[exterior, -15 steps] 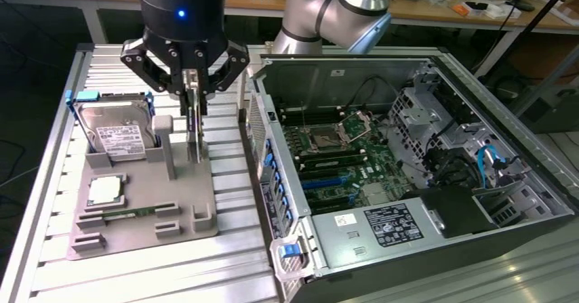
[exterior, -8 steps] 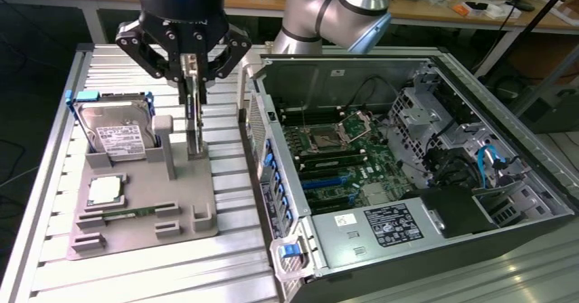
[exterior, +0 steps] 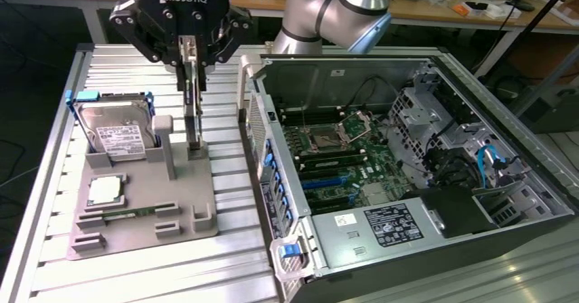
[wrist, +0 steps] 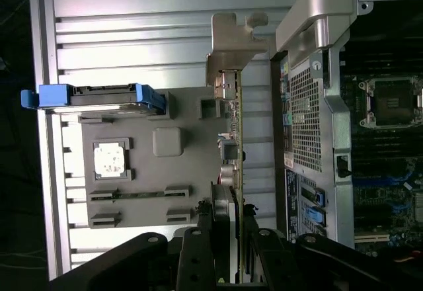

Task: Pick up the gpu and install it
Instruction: 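Pick up the gpu and move the gpu toward the slot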

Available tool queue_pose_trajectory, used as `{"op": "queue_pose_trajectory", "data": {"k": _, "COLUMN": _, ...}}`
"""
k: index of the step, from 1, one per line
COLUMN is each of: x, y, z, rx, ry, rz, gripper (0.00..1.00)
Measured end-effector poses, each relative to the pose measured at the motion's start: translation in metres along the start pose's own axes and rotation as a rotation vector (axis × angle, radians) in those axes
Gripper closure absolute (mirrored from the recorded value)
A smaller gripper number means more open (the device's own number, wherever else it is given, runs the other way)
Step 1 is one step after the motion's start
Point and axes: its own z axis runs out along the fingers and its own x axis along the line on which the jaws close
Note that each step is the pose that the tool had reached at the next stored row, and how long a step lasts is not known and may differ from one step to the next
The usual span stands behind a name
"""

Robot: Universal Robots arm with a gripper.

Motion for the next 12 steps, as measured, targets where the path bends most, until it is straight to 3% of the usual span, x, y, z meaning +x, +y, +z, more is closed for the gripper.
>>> {"op": "queue_pose_trajectory", "data": {"k": 4, "x": -0.002, "y": 0.0003, "z": -0.0066, "rx": -0.002, "ry": -0.0002, "rz": 0.0, "gripper": 0.73}}
{"op": "queue_pose_trajectory", "data": {"k": 12, "x": -0.03, "y": 0.0018, "z": -0.0062, "rx": -0.0043, "ry": 0.0008, "rz": -0.001, "gripper": 0.73}}
